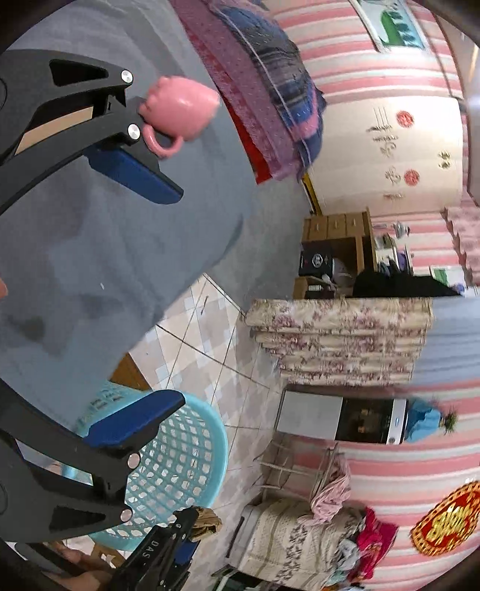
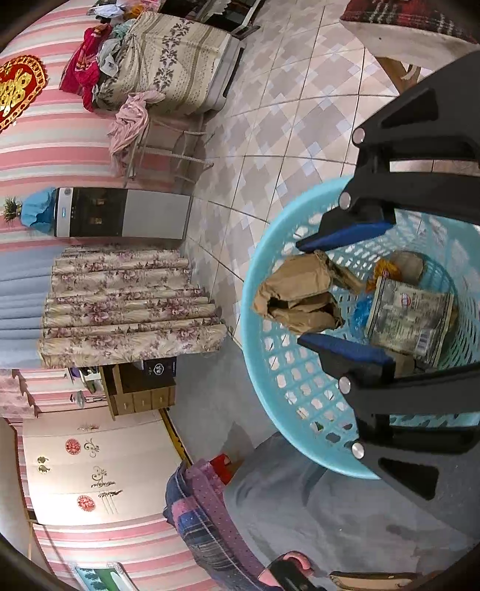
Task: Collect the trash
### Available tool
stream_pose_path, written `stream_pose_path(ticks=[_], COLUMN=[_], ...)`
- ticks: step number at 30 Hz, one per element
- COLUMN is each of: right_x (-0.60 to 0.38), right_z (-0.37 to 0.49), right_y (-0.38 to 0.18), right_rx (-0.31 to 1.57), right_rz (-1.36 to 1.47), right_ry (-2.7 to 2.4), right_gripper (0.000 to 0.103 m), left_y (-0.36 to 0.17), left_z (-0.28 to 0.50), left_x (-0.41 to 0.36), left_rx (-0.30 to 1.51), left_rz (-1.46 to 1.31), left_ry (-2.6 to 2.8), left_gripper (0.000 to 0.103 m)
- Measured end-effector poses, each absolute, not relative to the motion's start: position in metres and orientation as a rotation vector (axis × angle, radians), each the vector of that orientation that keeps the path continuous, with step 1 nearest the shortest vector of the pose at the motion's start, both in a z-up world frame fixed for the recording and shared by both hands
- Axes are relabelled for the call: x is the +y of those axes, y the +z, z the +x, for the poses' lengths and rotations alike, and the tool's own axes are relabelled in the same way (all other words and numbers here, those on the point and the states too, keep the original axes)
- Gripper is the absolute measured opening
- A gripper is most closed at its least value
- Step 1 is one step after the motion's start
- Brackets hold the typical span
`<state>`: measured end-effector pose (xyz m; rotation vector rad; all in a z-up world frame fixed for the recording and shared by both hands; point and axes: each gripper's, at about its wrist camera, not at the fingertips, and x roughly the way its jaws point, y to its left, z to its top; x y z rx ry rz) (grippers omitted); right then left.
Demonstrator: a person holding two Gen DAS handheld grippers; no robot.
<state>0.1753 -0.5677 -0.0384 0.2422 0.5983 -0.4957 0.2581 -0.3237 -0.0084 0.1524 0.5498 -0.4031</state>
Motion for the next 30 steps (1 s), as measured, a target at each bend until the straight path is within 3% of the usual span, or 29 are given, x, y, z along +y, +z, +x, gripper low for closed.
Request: stream_pose_path(ticks=[1,2,6,9,12,30], right_x=[-0.566,-0.564,-0.560,-0.559,-0.554,-0.429], right_z=[0.176,0.177,0.179,0.177,0.177,0.135], right_y=[-0.038,-0.037,-0.036,-0.032,-0.027,0.007], right_rx=[0.596,0.592,0.598,0.579,0.575,0.516], right_rz=[0.236,0.225,0.220,0.224,0.209,0.069], right_ry=[-0.498,-0.506,-0.478,-0.468,-0.469,-0.282], right_gripper=[0.070,0.075,0.082,0.095,0.099,0.099], left_y=[-0.008,-0.007,-0.006,-0.006,-0.005,0.022], left_z=[0.258,0.257,0.254,0.250,0.244,0.168], left_x=[-0.318,-0.314,-0.302,-0.294,-0.285,-0.174], left_rx=[0.544,0.539,0.546,0.550,0.554,0.534], left_rz=[0.149,0.147,0.126,0.122,0.121,0.067], left_ry=[-0.390,-0.378,-0.369,-0.361,-0.343,-0.185], left_gripper=[0.097,0.097,0.097,0.097,0.097,0.097])
